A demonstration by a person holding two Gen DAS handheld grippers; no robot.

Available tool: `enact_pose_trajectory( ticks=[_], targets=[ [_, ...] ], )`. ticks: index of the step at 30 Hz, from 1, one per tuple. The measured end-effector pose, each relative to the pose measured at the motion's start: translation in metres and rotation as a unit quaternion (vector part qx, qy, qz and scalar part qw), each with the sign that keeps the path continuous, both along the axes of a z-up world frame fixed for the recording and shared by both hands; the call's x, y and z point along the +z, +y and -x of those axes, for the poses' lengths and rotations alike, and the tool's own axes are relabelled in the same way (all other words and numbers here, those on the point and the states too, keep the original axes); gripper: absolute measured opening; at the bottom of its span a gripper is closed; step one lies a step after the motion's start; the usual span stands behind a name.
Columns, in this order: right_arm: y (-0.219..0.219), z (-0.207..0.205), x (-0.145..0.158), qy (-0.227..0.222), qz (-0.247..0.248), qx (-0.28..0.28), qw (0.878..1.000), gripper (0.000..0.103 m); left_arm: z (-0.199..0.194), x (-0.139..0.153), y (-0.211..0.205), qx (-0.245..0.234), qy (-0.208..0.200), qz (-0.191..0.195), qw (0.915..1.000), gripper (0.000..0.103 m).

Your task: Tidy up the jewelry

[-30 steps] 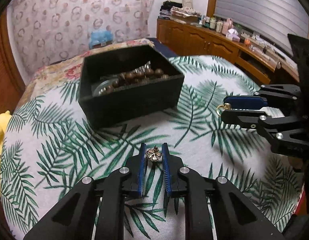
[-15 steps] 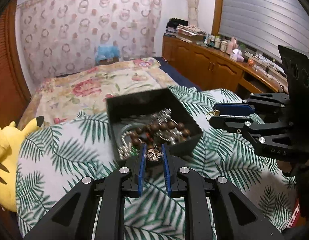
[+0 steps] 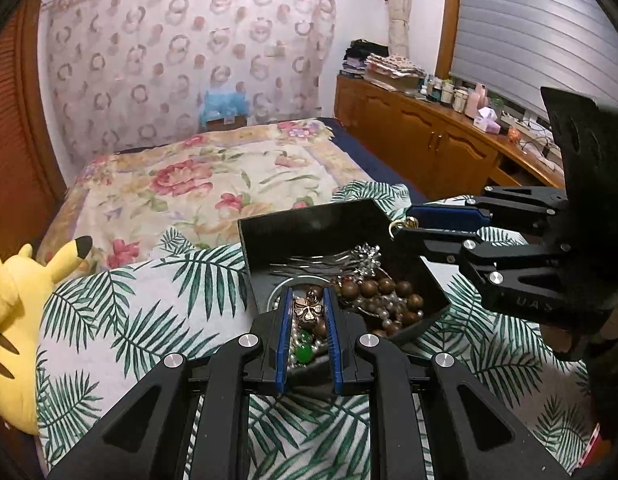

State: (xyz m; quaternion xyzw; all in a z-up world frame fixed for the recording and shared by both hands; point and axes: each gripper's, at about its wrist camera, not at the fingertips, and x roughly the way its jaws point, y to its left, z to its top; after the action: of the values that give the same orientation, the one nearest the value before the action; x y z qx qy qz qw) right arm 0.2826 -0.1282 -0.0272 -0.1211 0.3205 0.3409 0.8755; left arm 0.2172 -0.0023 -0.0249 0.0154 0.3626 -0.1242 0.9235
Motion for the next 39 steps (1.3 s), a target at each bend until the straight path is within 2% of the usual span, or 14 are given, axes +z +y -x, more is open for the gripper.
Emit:
enact_pose_trajectory(
  ticks=[6,12,16,21,22,23,24,28,30,37,39],
  targets=[
    [-0.003,-0.006,0.000,0.006,-0.010,-0.008,1.000,0.034,-0.011,-0.001,0.002,0.009,-0.001,-0.003,1.0000,0.015],
    [-0.013,0.002,-0.002,0.008,-0.013,-0.026,1.000,0.034,-0.015,-0.003,0.002,0.020,0.003,-0.005,0.9998,0.015],
    [-0.023,0.013,-0.005,0.008,-0.017,-0.043,0.999,0.034,-0.007,-0.003,0.002,0.031,0.000,-0.009,0.9995,0.042],
    [-0.032,0.030,-0.005,0.004,-0.021,-0.063,0.998,0.035,0.007,0.002,0.001,0.041,-0.004,-0.013,0.9991,0.062],
    [-0.033,0.033,-0.004,0.003,-0.023,-0.066,0.998,0.036,0.010,0.003,0.001,0.043,-0.005,-0.014,0.9990,0.071],
    [-0.035,0.038,-0.002,0.000,-0.027,-0.072,0.997,0.042,0.015,0.005,0.001,0.047,-0.007,-0.015,0.9988,0.078],
    [-0.037,0.040,0.000,-0.002,-0.029,-0.076,0.997,0.047,0.019,0.006,0.001,0.050,-0.010,-0.016,0.9986,0.081],
    [-0.043,0.056,0.006,-0.010,-0.036,-0.096,0.995,0.055,0.033,0.011,0.005,0.061,-0.016,-0.015,0.9979,0.091],
    [-0.047,0.063,0.010,-0.014,-0.041,-0.106,0.993,0.067,0.043,0.014,0.007,0.065,-0.019,-0.012,0.9976,0.092],
    [-0.058,0.101,0.025,-0.041,-0.060,-0.135,0.988,0.087,0.075,0.025,0.013,0.083,-0.034,-0.007,0.9960,0.095],
    [-0.060,0.112,0.027,-0.050,-0.064,-0.142,0.987,0.098,0.087,0.028,0.012,0.090,-0.046,-0.011,0.9948,0.095]
  ],
)
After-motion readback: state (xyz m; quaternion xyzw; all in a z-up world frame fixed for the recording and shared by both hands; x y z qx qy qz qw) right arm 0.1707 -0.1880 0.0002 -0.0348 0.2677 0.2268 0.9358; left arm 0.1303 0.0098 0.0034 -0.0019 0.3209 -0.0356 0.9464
